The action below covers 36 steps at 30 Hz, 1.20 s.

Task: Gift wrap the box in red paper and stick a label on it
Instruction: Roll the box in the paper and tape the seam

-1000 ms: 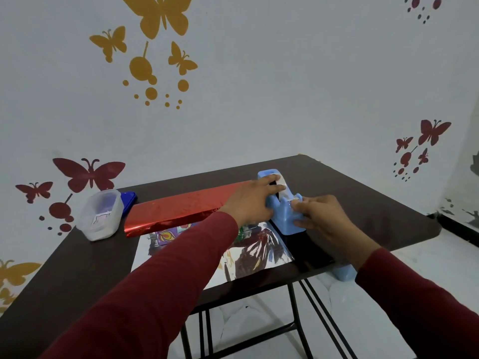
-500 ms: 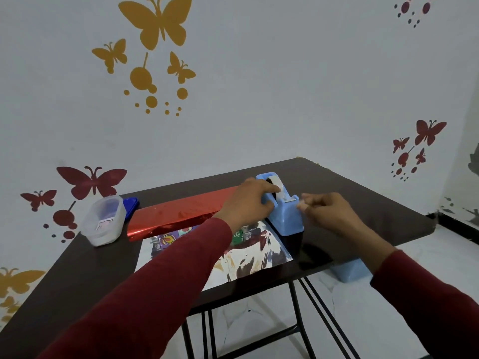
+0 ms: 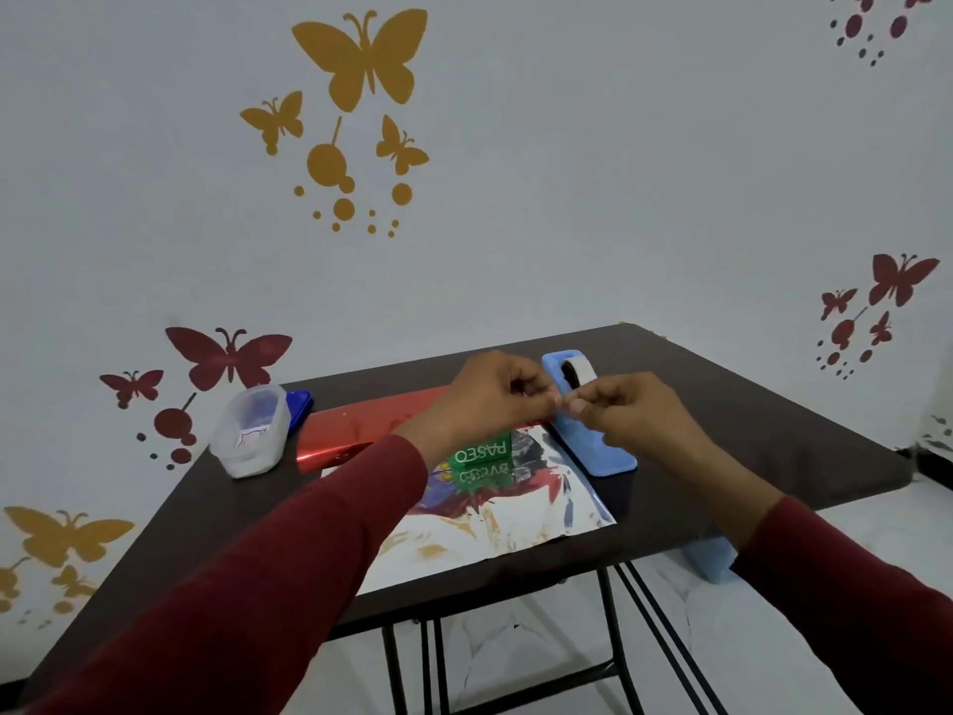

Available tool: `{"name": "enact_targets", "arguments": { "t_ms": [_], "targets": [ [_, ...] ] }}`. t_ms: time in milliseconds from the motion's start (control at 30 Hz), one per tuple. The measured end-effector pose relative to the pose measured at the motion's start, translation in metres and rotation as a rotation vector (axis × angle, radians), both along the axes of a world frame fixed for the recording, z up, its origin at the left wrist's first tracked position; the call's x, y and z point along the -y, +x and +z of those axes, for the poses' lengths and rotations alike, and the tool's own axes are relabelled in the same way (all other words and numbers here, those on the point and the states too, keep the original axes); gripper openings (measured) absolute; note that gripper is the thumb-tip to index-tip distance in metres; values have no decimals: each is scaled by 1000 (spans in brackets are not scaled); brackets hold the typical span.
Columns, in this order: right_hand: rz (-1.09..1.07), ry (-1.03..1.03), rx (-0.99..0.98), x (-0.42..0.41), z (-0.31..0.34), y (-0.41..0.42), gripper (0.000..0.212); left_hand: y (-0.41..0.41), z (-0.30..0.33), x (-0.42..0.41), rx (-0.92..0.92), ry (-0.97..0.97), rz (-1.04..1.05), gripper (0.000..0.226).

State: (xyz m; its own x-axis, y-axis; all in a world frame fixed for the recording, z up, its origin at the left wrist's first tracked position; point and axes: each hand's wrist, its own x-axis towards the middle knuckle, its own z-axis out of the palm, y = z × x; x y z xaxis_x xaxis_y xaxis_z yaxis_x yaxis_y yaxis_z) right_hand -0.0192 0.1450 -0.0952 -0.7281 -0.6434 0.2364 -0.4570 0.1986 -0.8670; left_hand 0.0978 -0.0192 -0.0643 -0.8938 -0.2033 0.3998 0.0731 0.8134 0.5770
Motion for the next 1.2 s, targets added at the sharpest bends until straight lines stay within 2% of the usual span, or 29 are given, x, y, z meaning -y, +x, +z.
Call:
{"name": "enact_targets", "arguments": {
  "t_ms": [100,233,333,567,700,967,1200],
  "targets": [
    [37,-41,75,19,1,15,10,19,-4,14,-51,-47,76,14],
    [14,-12,66,51,-2,39,30,48,-4,37,-48,-92,167,6],
    [23,-38,161,74,-8,51,12,67,-3,52,10,-129,233,5],
    [46,-63,384,116,-21,74,11,93,-8,83,95,-249,396,16],
    [3,0,345,127,-27,83,5,104,-26,103,97,-276,512,27],
    [-44,-4,309,141,-50,92,17,107,-62,114,0,-418,565,12],
    [-104,47,228,154,-64,86,28,104,-68,121,-25,-392,564,13]
  ]
}}
